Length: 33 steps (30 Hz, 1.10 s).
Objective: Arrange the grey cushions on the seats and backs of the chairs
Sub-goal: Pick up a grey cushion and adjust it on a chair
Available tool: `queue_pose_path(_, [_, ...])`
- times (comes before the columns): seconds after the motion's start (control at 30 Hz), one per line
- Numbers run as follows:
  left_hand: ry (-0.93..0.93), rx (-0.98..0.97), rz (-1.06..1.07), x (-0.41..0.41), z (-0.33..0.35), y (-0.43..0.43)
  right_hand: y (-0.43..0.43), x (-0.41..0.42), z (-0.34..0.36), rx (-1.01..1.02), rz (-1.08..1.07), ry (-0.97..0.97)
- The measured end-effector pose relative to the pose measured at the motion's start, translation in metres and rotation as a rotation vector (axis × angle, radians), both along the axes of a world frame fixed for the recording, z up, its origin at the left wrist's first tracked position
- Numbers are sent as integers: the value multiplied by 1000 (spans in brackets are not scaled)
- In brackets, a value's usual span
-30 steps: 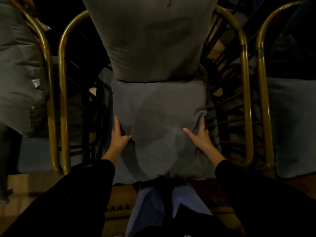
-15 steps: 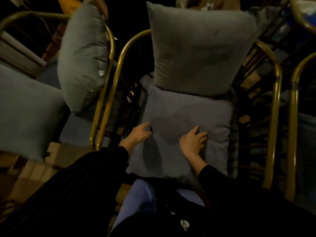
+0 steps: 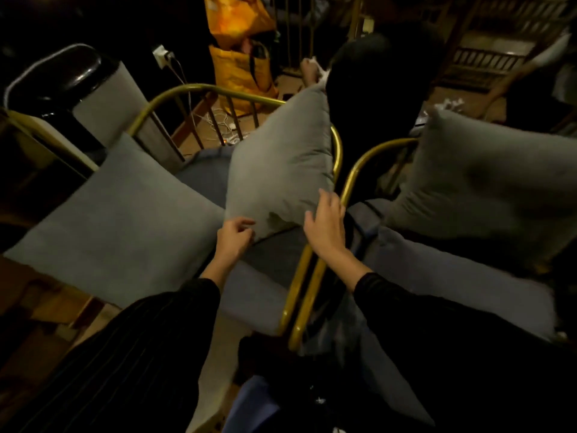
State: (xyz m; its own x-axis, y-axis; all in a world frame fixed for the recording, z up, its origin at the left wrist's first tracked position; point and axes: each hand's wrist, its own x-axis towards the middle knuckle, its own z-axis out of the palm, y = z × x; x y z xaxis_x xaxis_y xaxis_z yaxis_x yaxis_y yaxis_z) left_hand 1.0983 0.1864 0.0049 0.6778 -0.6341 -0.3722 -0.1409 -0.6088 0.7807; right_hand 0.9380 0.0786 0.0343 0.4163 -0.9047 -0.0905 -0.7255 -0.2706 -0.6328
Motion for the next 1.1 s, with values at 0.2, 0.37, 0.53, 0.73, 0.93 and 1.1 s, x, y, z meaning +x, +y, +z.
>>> queue_pose_path(0.2, [9, 116, -103, 95, -16, 1, -36, 101, 10, 15, -64, 208])
queue_pose_path(0.37, [104, 151, -110, 131, -31, -37, -75, 127, 6, 66, -149, 300])
queue_pose_path(0.53, [168, 119, -42, 143, -32, -71, -93, 141, -12, 130, -240, 264])
queue_pose_path(0.73, [332, 125, -2, 175, -75, -116, -111, 152, -32, 134, -355, 233])
queue_pose_path(0.93, [553, 67, 66, 214, -122, -154, -137, 160, -52, 126, -393, 332])
queue_pose_path(1.1, [785, 40, 167, 239, -153, -170, -143, 165, -67, 6, -408, 400])
